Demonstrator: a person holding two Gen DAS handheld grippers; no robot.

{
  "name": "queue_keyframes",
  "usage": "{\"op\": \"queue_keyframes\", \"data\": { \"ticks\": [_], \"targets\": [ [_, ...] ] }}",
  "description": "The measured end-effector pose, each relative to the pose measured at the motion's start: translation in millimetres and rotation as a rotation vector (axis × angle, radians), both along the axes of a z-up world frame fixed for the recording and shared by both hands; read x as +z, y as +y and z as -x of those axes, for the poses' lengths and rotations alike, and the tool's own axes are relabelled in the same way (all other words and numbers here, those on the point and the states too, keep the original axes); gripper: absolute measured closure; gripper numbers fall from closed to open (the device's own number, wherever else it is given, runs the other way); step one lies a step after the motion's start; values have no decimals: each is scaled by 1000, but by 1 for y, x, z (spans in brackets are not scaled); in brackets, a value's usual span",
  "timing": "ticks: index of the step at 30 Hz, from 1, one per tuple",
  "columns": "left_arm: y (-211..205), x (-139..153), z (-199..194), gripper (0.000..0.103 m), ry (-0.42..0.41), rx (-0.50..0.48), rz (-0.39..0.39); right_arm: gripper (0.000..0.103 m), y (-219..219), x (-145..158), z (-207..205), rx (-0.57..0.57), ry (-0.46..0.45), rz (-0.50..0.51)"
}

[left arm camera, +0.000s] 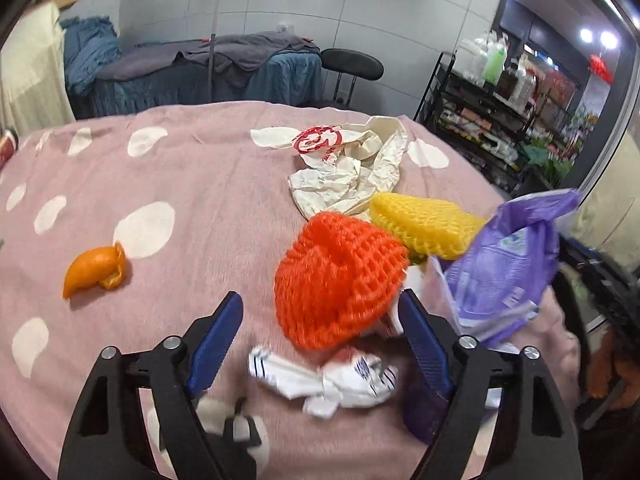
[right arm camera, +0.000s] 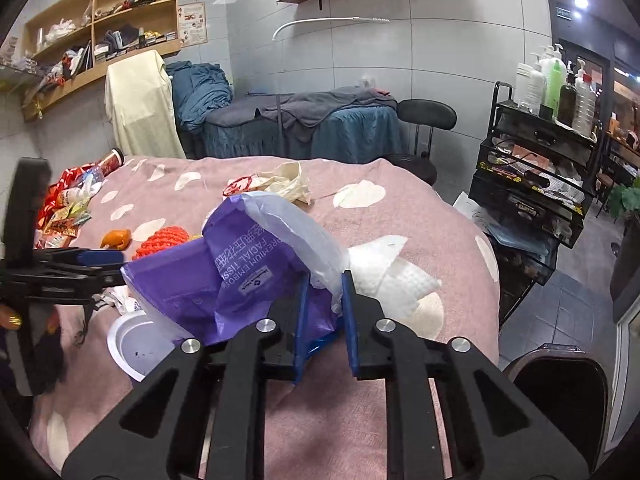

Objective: Collect trash
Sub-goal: 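Grasp the orange mesh net with the left tool while the right tool grasps the purple bag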

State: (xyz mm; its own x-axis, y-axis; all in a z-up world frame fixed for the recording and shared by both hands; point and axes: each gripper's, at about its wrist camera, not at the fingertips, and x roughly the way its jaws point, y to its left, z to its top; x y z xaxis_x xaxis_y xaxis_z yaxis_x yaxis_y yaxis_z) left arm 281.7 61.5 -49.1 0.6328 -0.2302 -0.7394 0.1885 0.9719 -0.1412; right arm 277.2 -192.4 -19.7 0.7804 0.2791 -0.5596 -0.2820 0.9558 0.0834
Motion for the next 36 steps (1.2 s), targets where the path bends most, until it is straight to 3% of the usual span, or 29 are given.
{"op": "queue_keyframes", "data": {
  "ticks": [1,3,8,17,23,32,36],
  "targets": [
    [-5,-1,-3,33,0,-5,-31,88,0,3,3,2,-5,-7],
    [-9,-4,-9,54,11,1,-67,89,0,8,8,-1,-21,-13],
    [-5,0,-7,82,13,16,-37,89,-9,22,22,-21,-53,-41],
    [2,45,43,83,-111,34,62,89,-31,43,60,-47,-108,-111],
    [-17,69,86,83,-192,7,106,89,-52,45,87,-85,-118,-147],
    [-71,77,124,83,-230,-115,144,89,-105,41,131,-211,-129,-179],
    [-101,73,129,83,-220,-190,148,89,-135,33,147,-318,-127,-155]
  ]
}}
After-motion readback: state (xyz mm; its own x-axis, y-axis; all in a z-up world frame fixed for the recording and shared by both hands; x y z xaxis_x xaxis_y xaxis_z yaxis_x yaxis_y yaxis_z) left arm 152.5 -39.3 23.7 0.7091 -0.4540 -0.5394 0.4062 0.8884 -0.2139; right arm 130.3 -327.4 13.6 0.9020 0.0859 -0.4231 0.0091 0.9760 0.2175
